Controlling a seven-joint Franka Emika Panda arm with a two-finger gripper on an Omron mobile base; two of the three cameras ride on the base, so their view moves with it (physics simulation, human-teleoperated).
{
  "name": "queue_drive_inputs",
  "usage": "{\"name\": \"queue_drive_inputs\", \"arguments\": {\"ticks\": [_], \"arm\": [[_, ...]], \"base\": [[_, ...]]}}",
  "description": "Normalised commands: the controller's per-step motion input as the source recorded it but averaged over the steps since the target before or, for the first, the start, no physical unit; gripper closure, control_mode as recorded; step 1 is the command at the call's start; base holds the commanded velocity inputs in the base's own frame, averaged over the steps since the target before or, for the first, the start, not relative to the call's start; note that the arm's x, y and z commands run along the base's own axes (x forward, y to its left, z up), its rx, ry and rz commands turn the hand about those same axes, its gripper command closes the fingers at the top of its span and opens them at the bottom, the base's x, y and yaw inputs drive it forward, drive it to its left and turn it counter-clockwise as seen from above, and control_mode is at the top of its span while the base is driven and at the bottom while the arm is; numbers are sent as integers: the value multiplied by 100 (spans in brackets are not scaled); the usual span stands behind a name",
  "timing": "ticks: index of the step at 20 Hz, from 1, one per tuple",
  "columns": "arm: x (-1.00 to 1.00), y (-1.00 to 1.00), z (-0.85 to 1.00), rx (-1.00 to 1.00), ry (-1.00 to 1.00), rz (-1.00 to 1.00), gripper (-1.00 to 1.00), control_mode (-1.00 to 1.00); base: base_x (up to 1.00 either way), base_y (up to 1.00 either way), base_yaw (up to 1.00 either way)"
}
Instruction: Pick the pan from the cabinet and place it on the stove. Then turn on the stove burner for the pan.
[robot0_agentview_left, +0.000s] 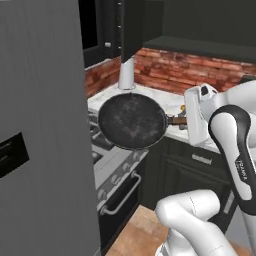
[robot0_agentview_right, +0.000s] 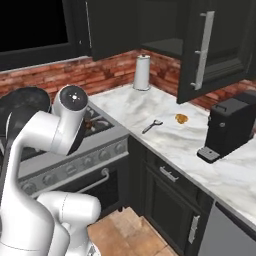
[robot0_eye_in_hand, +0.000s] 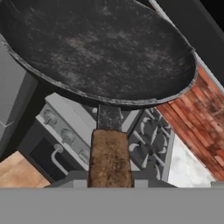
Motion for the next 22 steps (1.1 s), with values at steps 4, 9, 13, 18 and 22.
{"name": "queue_drive_inputs", "arguments": {"ticks": [4, 9, 13, 18, 22], "arm": [[0, 0, 0, 0, 0, 0, 100, 100], [0, 0, 0, 0, 0, 0, 100, 100], [0, 0, 0, 0, 0, 0, 100, 100], [0, 0, 0, 0, 0, 0, 100, 100], [0, 0, 0, 0, 0, 0, 100, 100]], "base": [[0, -58, 13], [8, -33, 13], [16, -21, 15], [15, -33, 13], [23, -30, 11]]}}
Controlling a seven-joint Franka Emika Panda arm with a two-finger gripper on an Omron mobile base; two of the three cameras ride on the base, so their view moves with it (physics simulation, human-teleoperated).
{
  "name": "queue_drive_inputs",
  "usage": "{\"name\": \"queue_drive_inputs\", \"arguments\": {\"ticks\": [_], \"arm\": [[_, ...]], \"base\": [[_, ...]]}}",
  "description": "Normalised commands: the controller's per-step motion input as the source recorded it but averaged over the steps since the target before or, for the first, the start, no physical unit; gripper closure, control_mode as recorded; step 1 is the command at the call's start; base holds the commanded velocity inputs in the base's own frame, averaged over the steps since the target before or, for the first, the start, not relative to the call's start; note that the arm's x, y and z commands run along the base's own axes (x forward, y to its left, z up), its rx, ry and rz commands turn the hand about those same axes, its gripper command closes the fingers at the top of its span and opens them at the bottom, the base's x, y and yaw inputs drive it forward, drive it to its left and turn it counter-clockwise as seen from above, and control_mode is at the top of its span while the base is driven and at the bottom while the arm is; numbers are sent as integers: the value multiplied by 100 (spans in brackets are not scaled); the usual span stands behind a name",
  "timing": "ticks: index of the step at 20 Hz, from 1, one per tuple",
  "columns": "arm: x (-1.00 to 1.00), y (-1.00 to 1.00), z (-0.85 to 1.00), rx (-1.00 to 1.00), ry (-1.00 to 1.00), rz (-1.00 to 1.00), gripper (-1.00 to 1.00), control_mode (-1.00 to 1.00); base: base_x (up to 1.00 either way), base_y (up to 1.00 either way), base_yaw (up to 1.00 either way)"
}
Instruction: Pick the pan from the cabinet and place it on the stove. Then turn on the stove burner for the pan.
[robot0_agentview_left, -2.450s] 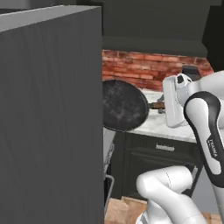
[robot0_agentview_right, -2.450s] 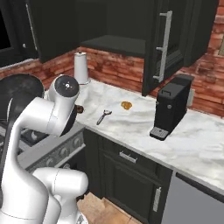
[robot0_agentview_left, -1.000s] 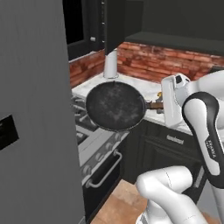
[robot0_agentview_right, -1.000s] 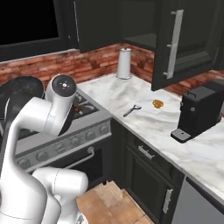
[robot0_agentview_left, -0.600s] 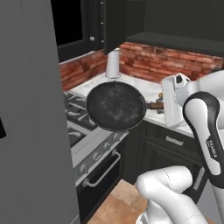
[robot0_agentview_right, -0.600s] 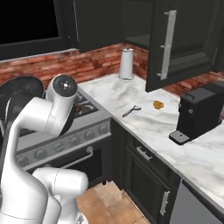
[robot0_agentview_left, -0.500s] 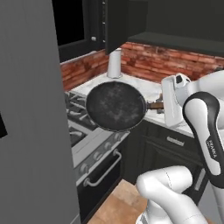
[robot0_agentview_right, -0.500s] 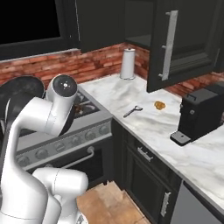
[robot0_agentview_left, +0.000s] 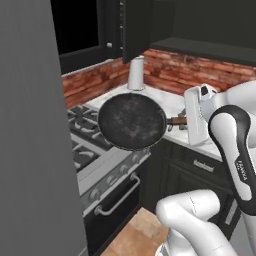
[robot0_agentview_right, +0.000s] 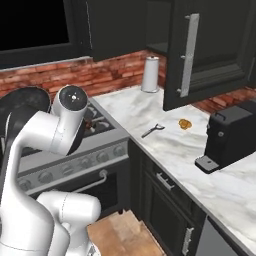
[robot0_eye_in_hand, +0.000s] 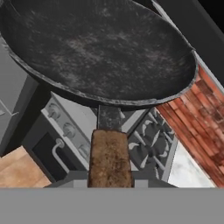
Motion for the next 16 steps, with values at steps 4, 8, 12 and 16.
{"name": "queue_drive_inputs", "arguments": {"ticks": [4, 8, 12, 16], "arm": [[0, 0, 0, 0, 0, 0, 100, 100], [0, 0, 0, 0, 0, 0, 100, 100], [0, 0, 0, 0, 0, 0, 100, 100], [0, 0, 0, 0, 0, 0, 100, 100]], "base": [[28, -16, 12], [33, -3, 13], [40, -8, 12], [50, -3, 9]]}}
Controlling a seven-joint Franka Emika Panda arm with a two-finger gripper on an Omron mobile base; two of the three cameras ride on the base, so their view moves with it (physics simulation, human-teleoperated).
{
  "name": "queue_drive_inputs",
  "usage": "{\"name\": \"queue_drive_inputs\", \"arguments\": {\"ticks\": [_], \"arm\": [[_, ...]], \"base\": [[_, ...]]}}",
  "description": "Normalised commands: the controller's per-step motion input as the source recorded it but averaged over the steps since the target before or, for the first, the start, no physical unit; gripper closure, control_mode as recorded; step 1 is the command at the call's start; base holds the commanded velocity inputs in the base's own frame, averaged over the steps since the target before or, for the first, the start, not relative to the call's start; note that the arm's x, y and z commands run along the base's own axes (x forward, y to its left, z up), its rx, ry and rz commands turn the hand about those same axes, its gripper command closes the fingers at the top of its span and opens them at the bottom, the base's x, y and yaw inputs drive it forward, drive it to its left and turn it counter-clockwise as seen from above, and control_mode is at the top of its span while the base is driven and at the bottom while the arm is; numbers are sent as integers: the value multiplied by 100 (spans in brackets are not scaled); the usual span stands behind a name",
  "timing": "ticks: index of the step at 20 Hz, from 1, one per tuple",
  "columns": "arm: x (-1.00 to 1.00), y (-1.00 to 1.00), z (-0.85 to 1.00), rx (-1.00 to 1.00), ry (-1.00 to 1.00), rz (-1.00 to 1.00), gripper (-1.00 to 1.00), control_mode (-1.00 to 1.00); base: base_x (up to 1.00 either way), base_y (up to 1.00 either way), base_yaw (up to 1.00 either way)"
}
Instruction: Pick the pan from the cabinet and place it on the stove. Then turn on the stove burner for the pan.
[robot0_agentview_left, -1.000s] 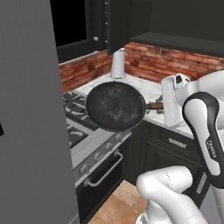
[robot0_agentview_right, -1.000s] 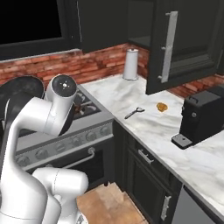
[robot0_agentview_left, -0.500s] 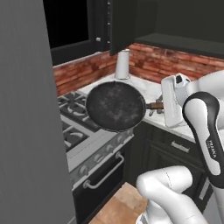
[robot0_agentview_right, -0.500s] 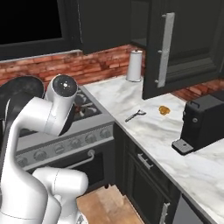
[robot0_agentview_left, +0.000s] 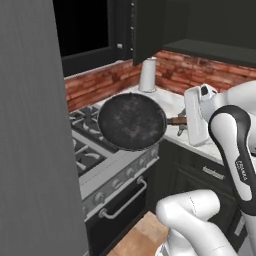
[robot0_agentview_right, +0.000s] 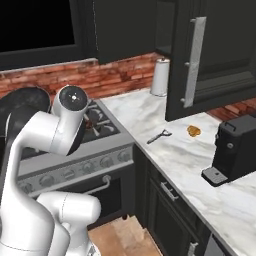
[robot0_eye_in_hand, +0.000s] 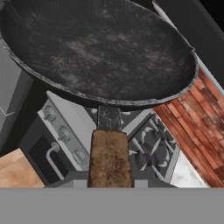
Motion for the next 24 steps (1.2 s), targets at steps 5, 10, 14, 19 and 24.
{"name": "queue_drive_inputs", "arguments": {"ticks": [5, 10, 14, 19, 24], "arm": [[0, 0, 0, 0, 0, 0, 100, 100], [0, 0, 0, 0, 0, 0, 100, 100], [0, 0, 0, 0, 0, 0, 100, 100], [0, 0, 0, 0, 0, 0, 100, 100], [0, 0, 0, 0, 0, 0, 100, 100]], "base": [[43, -2, 8], [40, -3, 8], [48, -6, 7], [39, -3, 6], [18, 0, 4]]}}
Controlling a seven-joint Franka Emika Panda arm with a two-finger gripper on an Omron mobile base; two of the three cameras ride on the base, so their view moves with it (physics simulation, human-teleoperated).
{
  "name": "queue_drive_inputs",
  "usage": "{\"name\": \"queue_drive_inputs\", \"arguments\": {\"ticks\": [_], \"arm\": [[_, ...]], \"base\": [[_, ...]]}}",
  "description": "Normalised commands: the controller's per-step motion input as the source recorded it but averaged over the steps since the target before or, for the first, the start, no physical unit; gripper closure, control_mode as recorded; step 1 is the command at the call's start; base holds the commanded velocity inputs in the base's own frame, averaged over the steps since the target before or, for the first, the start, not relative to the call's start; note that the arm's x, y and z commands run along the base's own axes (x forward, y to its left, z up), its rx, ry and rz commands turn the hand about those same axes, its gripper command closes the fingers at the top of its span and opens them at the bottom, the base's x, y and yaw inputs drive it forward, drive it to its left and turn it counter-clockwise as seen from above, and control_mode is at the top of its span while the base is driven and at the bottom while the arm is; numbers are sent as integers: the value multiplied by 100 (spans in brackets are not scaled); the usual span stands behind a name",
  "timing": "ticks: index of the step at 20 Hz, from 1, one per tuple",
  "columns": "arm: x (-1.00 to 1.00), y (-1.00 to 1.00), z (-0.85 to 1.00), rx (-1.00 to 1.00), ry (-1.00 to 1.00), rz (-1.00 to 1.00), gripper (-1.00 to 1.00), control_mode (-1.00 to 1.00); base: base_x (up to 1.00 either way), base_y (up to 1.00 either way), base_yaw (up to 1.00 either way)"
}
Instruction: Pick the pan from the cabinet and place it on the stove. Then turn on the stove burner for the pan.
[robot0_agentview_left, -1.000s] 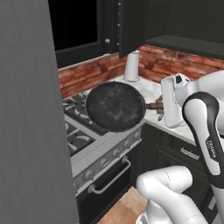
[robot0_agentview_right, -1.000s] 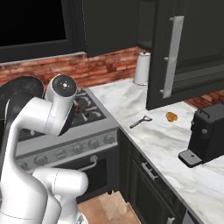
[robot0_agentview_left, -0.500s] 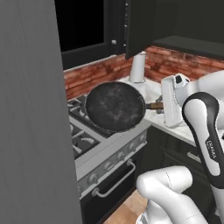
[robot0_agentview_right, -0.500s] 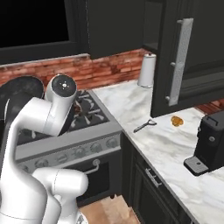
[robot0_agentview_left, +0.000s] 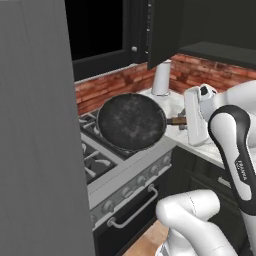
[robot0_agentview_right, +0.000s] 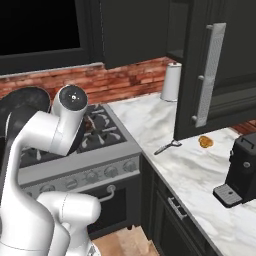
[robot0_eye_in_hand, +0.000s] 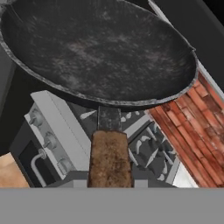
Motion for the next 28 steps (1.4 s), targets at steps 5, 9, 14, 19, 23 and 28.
{"name": "queue_drive_inputs", "arguments": {"ticks": [5, 9, 14, 19, 23, 28], "arm": [[0, 0, 0, 0, 0, 0, 100, 100], [0, 0, 0, 0, 0, 0, 100, 100], [0, 0, 0, 0, 0, 0, 100, 100], [4, -4, 0, 0, 0, 0, 100, -100], [25, -9, -2, 0, 0, 0, 100, -100], [27, -2, -12, 0, 0, -3, 100, -100]], "base": [[10, 0, 6], [5, 5, 4], [1, 0, 2], [4, 0, 0], [0, 0, 0], [0, 0, 0]]}}
